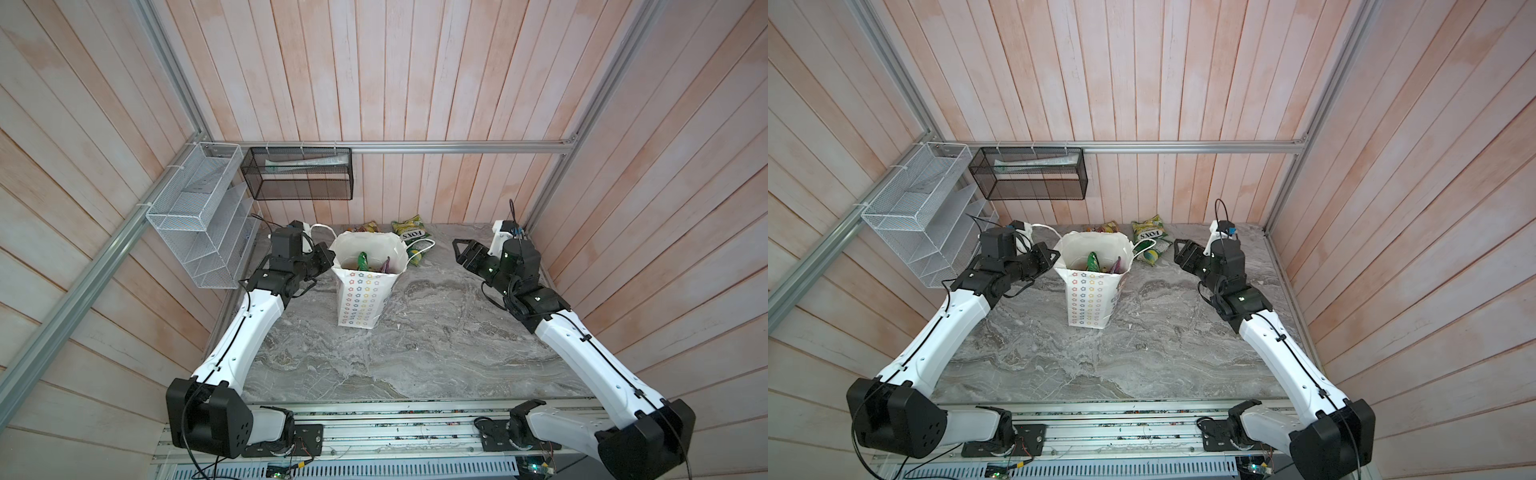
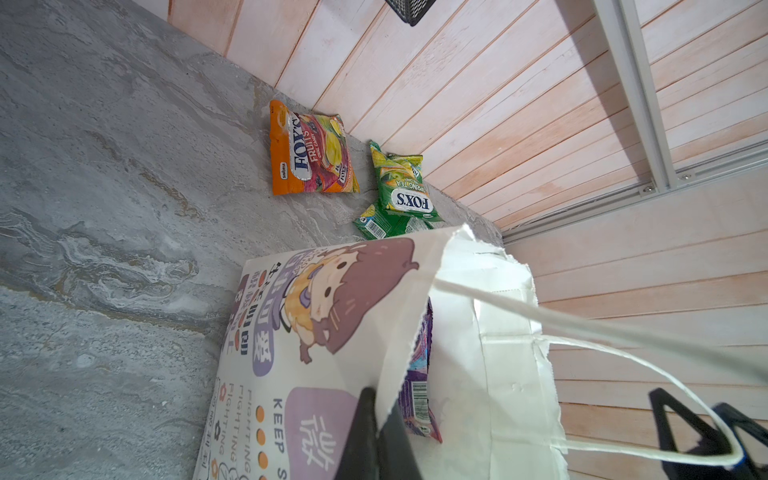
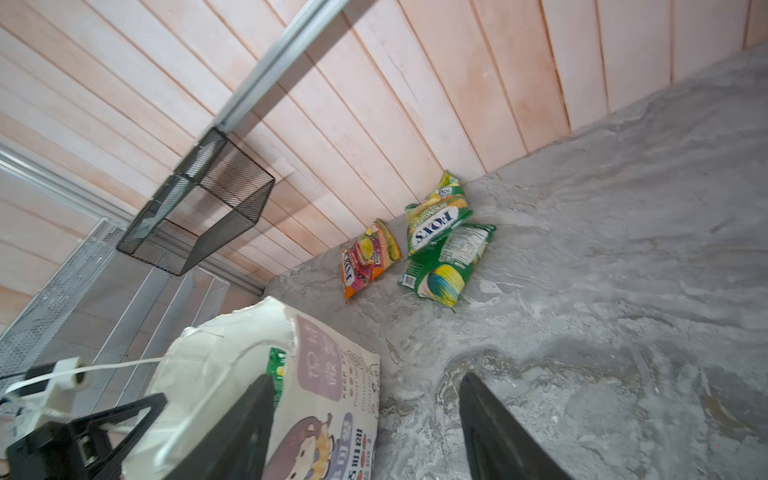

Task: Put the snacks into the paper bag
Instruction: 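Withdraw the right gripper and lower it onto the second green Spring Tea bag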

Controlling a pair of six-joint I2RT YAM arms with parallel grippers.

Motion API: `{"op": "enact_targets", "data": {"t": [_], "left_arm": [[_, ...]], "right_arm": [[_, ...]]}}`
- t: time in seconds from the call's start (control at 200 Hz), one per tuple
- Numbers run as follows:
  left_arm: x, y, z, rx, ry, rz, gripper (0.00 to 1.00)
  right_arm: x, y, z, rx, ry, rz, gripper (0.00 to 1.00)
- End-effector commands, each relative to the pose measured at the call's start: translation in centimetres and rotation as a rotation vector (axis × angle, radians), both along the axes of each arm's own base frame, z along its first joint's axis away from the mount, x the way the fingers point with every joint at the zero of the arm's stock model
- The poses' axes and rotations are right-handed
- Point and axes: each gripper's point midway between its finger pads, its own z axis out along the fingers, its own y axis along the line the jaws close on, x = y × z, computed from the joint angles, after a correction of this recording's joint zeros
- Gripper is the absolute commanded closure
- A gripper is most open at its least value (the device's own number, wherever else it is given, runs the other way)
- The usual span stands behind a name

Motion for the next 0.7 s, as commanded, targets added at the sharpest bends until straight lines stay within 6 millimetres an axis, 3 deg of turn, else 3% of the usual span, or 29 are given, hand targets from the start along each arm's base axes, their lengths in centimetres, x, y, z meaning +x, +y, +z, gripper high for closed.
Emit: {"op": "enact_targets", "data": {"t": [0.0,0.245,0.46,0.695], "left_arm": [[0.6,0.2,2.0,-0.02,-0.063,0.01,0.96],[0.5,0.1,2.4,-0.025,-0.074,0.005,0.96],[0.2,0.2,3.0,-0.024,-0.091,0.003,0.96],[0.2,0.1,3.2,-0.026,-0.099,0.0,0.96]], "right_arm": [[1.5,-0.1,-1.4,0.071,0.013,0.023,0.27],[8.1,-1.2,-8.8,0.047,0.16,0.006,0.25],[14.6,0.5,-13.4,0.076,0.24,0.049,0.24],[21.3,2.5,-17.1,0.108,0.306,0.074,0.25]]}}
